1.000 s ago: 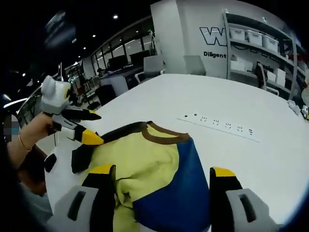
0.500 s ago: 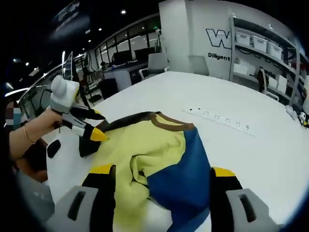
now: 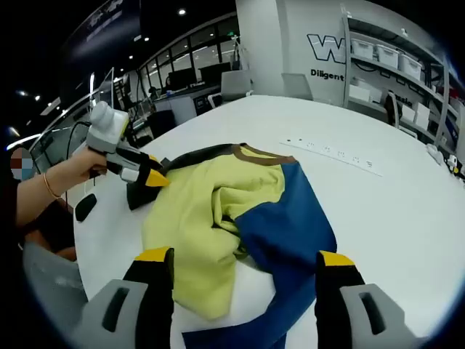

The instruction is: Fold the garment on the visible template until the final outline fits inside the template.

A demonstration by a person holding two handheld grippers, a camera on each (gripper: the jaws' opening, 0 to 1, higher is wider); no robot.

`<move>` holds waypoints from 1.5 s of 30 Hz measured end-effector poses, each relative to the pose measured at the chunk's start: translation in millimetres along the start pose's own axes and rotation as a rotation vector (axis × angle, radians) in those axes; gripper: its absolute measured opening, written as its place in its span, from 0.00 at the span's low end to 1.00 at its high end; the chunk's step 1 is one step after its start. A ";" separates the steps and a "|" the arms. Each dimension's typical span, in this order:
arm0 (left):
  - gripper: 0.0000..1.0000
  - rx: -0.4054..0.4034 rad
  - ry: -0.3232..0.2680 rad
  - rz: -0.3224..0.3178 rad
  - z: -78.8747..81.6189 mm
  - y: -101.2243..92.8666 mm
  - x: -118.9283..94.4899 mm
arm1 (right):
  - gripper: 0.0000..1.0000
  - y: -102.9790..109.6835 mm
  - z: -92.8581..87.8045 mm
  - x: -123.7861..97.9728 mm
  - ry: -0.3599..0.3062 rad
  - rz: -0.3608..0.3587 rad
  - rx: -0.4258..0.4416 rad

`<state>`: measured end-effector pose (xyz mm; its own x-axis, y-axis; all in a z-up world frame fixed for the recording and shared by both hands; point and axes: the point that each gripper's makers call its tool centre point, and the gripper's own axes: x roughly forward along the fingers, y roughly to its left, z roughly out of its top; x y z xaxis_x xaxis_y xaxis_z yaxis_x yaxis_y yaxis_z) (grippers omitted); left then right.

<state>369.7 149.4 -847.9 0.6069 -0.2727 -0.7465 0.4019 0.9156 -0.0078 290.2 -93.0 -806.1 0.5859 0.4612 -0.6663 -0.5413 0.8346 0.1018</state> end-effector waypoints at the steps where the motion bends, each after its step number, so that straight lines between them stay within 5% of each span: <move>1: 0.33 -0.004 0.007 -0.003 -1.2 -0.5 0.1 | 0.77 0.3 -1.8 -0.6 0.002 0.000 -0.004; 6: 0.30 -0.014 0.018 -0.001 -4.1 -0.1 0.2 | 0.71 -0.6 -13.0 -4.0 0.029 -0.008 -0.016; 12: 0.23 -0.069 0.027 0.000 -11.0 2.4 0.5 | 0.63 2.1 -52.2 -7.8 0.101 -0.027 0.027; 16: 0.16 -0.113 0.026 0.013 -12.9 10.2 2.0 | 0.46 -1.1 -63.2 -10.2 0.107 -0.073 0.025; 21: 0.09 -0.140 0.015 0.017 -14.7 9.3 -0.4 | 0.39 -9.0 -78.2 -14.7 0.146 -0.132 0.015; 28: 0.02 -0.135 0.013 0.014 -15.3 4.7 -0.7 | 0.11 -21.5 -87.2 -15.8 0.171 -0.175 0.020; 33: 0.01 -0.128 0.016 0.016 -16.3 4.9 -1.5 | 0.00 -25.8 -91.0 -17.6 0.183 -0.176 0.027; 45: 0.01 -0.111 0.014 0.028 -16.2 9.8 -2.0 | 0.00 -50.0 -83.3 -42.1 0.157 -0.239 0.024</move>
<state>361.3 163.7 -857.3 0.6065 -0.2435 -0.7569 0.3065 0.9500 -0.0600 242.4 -179.2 -844.7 0.5940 0.1995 -0.7793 -0.3829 0.9221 -0.0558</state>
